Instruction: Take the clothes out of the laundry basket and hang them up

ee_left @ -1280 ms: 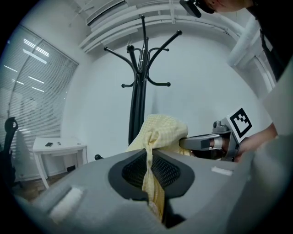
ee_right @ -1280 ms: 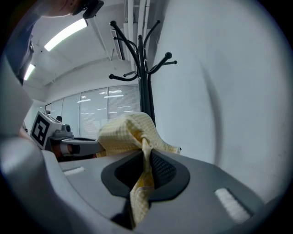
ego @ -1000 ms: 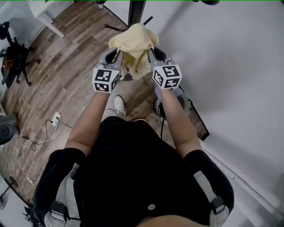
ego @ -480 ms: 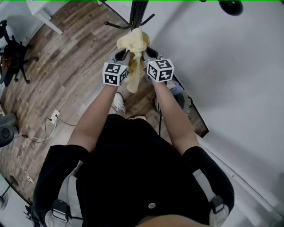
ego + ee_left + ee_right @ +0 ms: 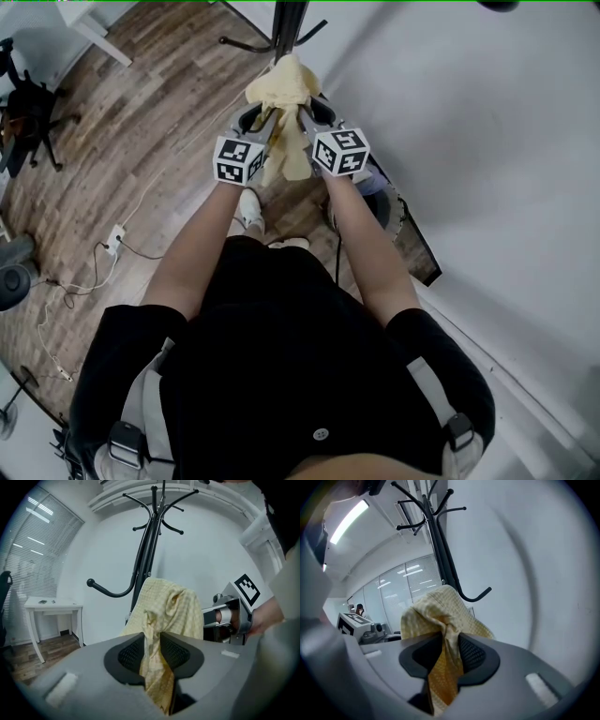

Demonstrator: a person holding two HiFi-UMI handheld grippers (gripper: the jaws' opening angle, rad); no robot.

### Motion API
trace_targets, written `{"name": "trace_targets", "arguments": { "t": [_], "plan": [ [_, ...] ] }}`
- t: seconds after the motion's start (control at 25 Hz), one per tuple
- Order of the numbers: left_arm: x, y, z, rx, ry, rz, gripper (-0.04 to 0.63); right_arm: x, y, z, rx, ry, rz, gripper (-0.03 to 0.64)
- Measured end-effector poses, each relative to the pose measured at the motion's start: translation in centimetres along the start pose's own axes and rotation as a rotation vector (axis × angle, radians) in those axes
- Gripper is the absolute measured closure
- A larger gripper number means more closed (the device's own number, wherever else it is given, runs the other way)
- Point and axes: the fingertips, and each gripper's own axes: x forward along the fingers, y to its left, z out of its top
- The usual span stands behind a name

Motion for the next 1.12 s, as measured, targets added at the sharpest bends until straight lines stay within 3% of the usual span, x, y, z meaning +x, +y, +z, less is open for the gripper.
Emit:
{"name": "trace_targets", "arguments": {
  "t": [0.36, 0.68, 0.92, 1.12],
  "plan": [
    [-2.5, 1.0, -1.3, 0.037, 0.030, 0.067, 0.368, -1.8, 0.2, -0.4, -0.059, 0.000, -0.038, 0.403],
    [-5.0, -0.4, 0.4, 0.060, -0.018, 0.087, 0.353, -5.9, 0.1, 0.1, -0.077, -0.041, -0.046, 0.391],
    [-6.4, -5.4, 3.9, 0.143, -0.069, 0.008, 0.353, -11.1, 0.8, 1.7, -0.113, -0.092, -0.048, 0.390],
    [-5.9, -11.8, 6.0, 0.181, -0.095, -0.137, 0.343, -18.3, -0.6, 2.6, -0.151, -0.137, -0.112, 0.376]
  ]
}}
